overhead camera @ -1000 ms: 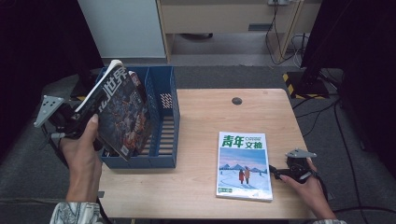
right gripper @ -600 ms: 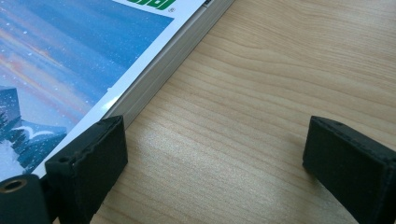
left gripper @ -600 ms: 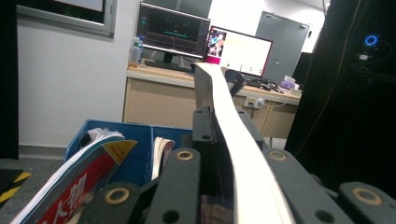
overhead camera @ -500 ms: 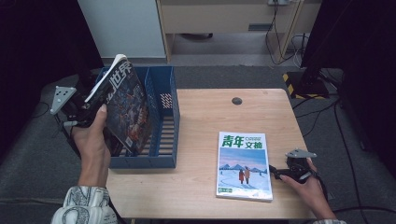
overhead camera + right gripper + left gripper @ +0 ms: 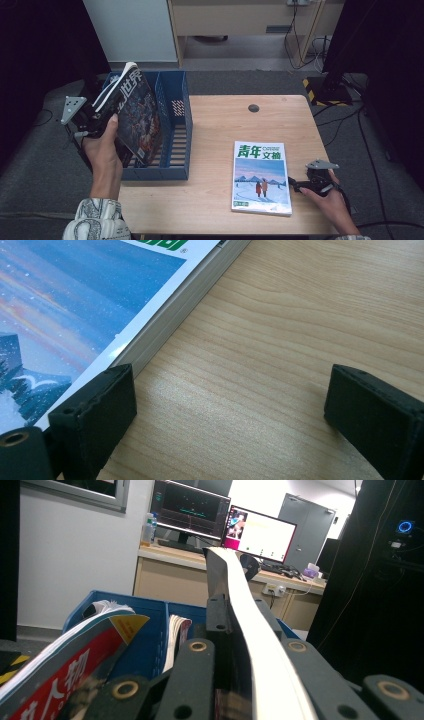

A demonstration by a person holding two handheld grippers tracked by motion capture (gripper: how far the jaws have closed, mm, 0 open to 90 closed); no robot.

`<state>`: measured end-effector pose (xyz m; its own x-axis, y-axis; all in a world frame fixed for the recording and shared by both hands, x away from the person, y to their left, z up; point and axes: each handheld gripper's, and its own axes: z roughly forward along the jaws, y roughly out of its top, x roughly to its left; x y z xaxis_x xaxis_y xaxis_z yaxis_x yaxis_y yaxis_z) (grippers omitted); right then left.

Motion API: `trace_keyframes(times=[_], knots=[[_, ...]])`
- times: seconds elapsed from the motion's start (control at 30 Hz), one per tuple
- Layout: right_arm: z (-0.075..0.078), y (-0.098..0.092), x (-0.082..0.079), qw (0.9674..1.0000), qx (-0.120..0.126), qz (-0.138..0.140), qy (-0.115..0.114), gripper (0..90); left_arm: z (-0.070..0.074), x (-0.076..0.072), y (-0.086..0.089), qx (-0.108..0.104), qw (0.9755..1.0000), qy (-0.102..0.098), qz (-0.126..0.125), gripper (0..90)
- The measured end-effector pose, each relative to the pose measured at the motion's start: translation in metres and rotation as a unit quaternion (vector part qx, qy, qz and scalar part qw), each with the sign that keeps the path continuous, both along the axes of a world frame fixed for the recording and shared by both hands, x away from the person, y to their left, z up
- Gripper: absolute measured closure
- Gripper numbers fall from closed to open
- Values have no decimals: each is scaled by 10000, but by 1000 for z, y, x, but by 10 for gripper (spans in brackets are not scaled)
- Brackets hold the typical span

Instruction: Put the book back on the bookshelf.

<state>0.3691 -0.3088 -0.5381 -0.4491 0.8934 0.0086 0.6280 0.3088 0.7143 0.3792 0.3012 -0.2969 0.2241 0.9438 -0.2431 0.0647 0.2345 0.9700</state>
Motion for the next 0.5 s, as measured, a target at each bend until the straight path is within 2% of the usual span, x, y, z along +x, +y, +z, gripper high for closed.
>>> trace_keyframes(times=[0.5], knots=[[0,0,0,10000,1,-4,0,68,-1,8,-8,54,9999,-13,-91,822]])
